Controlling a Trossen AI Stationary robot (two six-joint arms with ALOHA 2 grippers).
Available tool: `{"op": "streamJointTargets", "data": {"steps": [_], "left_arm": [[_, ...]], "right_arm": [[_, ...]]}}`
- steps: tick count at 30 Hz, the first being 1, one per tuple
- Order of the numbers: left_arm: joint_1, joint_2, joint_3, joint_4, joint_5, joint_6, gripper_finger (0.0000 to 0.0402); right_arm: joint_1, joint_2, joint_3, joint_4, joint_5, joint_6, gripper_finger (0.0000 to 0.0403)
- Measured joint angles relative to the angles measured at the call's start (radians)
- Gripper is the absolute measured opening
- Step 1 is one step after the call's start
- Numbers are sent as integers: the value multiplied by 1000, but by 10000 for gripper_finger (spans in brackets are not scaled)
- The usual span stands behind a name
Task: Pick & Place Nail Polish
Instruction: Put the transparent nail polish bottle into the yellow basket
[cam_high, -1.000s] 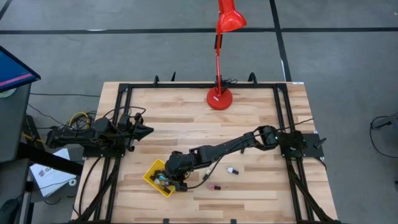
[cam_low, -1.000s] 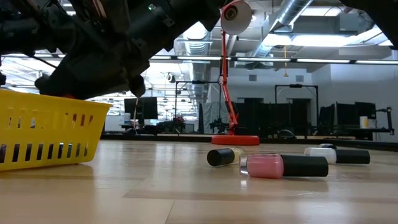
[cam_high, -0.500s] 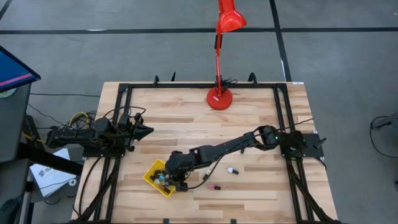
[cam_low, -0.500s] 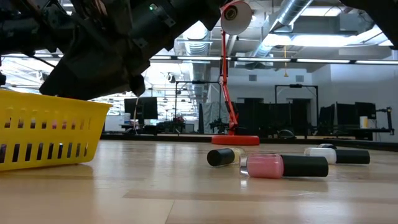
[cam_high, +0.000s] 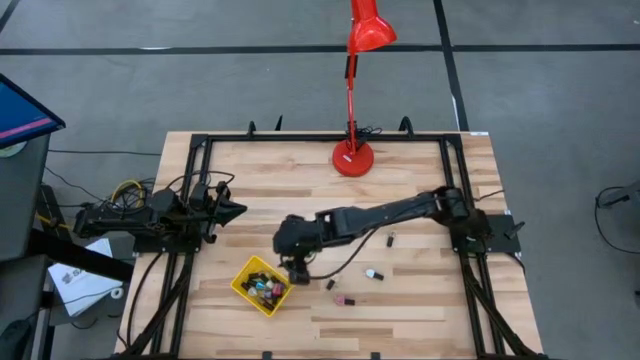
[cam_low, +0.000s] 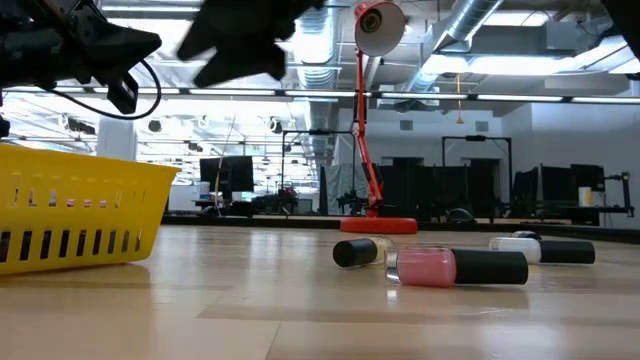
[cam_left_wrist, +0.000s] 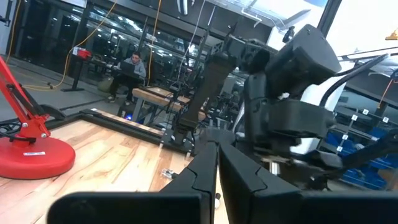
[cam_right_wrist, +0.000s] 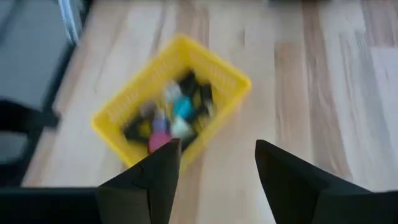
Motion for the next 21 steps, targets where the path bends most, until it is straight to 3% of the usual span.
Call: {"op": "streamJointTargets", "data": {"steps": [8,21], "left_arm": [[0,0,0,1,0,0,13],[0,0,0,0,0,0,13]], "right_arm": [[16,-27,-1,-250,13,-33,177],[94,-7,0,-293,65,38,187]]}}
